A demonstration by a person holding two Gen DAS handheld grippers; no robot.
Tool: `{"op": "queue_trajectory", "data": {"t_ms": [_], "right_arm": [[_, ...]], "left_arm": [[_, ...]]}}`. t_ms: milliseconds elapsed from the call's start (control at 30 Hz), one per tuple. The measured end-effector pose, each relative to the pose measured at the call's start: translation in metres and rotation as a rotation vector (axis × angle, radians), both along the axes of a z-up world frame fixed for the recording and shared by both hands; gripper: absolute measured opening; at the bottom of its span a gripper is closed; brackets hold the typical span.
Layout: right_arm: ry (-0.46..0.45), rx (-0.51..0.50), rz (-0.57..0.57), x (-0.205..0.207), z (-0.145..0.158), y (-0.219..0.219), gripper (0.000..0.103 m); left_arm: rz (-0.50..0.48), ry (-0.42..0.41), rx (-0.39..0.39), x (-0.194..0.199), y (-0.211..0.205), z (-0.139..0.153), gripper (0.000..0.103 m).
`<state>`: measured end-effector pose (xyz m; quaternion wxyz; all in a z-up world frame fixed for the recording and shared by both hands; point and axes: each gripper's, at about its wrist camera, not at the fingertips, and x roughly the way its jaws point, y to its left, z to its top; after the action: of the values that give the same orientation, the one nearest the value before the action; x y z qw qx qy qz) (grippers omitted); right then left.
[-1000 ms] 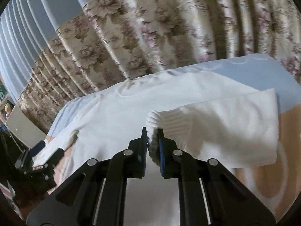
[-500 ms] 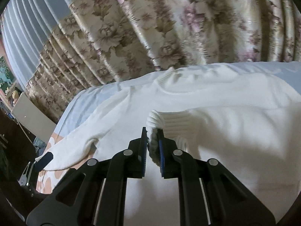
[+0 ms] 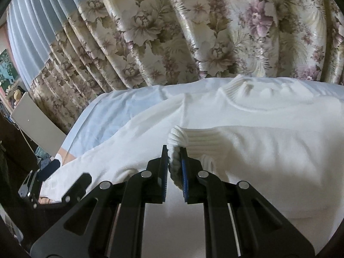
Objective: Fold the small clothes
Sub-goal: 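Carry the held sleeve with the right gripper across the sweater body, then open the right gripper to lay the sleeve on the body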
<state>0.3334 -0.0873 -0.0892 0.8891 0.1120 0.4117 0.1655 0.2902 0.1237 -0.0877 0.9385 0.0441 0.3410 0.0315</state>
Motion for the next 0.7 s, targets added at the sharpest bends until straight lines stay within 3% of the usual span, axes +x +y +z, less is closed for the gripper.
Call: {"op": "queue_trajectory", "data": {"t_ms": [267, 567, 633, 700], "right_arm": [[-0.009, -0.044, 0.026, 0.007, -0.005, 0.039, 0.011], [-0.01, -0.112, 0.06, 0.018, -0.011, 0.069, 0.015], [-0.006, -0.096, 0.067, 0.015, -0.011, 0.068, 0.022], [-0.016, -0.076, 0.08, 0.01, -0.007, 0.067, 0.043]], "left_arm": [[0.048, -0.002, 0.002, 0.011, 0.035, -0.007, 0.101], [0.029, 0.013, -0.004, 0.005, 0.036, -0.015, 0.101], [0.031, 0.014, -0.003, 0.004, 0.034, -0.015, 0.101], [0.035, 0.011, -0.002, 0.003, 0.034, -0.015, 0.101]]}}
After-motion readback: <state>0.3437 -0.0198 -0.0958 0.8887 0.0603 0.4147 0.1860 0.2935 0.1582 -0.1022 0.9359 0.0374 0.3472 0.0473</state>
